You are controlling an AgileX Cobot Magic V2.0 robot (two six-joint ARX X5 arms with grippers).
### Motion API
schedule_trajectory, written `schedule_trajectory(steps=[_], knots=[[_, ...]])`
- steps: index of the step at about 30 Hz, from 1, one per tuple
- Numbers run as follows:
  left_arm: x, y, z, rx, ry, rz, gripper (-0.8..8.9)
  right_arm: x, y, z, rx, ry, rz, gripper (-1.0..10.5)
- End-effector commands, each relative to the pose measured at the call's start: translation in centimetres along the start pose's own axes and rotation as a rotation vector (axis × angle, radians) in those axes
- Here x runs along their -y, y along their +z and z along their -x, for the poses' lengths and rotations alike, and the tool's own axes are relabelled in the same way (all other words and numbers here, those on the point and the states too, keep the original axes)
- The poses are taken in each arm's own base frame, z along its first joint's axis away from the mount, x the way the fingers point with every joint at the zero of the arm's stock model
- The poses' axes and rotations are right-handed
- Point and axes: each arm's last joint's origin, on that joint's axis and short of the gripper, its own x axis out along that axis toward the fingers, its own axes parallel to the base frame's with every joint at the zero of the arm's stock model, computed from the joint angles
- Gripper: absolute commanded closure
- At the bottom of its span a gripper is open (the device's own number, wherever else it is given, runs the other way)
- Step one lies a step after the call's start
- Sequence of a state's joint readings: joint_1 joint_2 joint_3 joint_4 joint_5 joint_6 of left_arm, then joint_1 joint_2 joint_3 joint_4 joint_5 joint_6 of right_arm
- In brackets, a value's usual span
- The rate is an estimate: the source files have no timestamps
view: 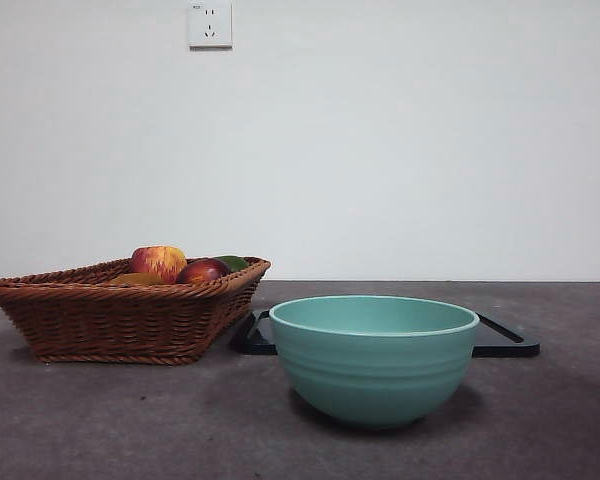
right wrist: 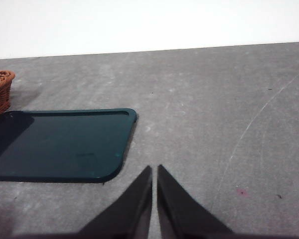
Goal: Pick up the wifruite, put it on the bowl, pick up the plate, put it on desk
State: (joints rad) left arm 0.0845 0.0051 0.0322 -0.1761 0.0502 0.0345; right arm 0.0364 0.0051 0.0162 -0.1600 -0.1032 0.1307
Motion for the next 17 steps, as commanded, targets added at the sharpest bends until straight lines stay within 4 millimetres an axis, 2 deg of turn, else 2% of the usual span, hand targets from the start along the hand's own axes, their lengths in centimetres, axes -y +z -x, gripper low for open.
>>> schedule_trajectory(steps=[1,17], knots=[[0.00,-0.54,-0.19,-0.006,0.002,0.010,8.05,0.01,-0.05,-0.04,0.007,0.001,-0.004,9.4],[0.29,-0.53,-0.20,-0.005,-0.028,0.006,8.05,0.01,-0.05,-0.04,0.007,0.001,-0.004,9.4]])
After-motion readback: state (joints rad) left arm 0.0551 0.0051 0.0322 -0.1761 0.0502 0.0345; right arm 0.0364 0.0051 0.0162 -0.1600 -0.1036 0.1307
